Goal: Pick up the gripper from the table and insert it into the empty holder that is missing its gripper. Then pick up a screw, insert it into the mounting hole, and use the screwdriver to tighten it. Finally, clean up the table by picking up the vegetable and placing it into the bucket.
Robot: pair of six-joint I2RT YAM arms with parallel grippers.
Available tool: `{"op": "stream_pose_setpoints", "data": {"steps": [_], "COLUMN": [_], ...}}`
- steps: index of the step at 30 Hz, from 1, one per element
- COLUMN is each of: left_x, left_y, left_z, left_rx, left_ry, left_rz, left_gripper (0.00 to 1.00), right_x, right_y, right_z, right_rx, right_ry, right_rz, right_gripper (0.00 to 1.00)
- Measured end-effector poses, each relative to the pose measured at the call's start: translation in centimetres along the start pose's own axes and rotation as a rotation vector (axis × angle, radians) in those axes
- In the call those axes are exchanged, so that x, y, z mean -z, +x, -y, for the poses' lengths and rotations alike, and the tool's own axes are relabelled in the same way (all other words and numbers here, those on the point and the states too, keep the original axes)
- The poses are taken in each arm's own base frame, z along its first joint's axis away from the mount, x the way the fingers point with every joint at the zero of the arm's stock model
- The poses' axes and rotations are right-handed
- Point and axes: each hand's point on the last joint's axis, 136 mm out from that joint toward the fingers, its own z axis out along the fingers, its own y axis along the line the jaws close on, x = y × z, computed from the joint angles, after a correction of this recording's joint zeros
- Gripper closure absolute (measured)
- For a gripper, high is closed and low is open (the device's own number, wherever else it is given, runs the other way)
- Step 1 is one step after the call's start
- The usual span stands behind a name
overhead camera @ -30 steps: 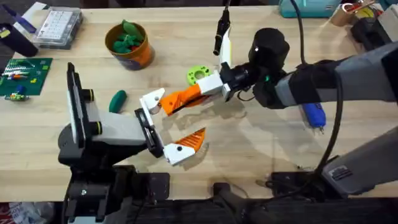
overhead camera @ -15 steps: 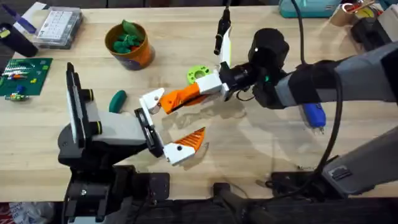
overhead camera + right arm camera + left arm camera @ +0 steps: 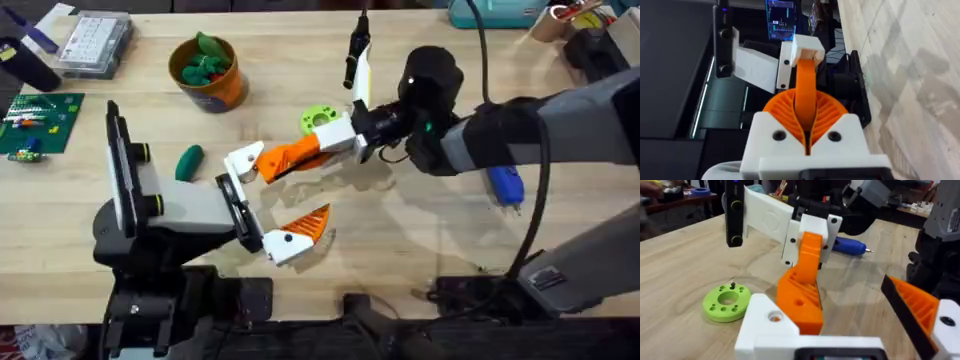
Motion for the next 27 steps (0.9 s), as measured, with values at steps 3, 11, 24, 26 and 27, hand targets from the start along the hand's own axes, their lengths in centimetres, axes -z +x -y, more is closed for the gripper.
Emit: {"op": "stream_pose_setpoints", "data": {"steps": [3,11,24,26,27], "left_x": [0.0,0.0,0.1,0.1,0.1], "left_y": [0.0,0.1,0.1,0.1,0.1], "left_z": [0.0,0.1,0.1,0.1,0.1], "left_rx": [0.003,0.021,0.033,0.034,0.035], "left_ry": [0.002,0.007,0.011,0.011,0.010], "left_rz": [-0.001,-0.004,-0.003,-0.003,-0.004], "left_gripper": [0.014,0.014,0.014,0.014,0.015], "right_x": [0.0,-0.2,-2.2,-2.5,-2.5], "right_y": [0.0,0.0,-1.1,-1.1,-1.1], "right_z": [0.0,0.9,0.8,0.8,0.9], "right_rx": [0.000,-0.020,-0.039,-0.056,-0.065], "right_ry": [0.000,0.002,-0.006,-0.001,0.001], "right_rz": [0.000,-0.011,-0.080,-0.087,-0.088], "right_gripper": [0.983,0.982,0.982,0.982,0.982]}}
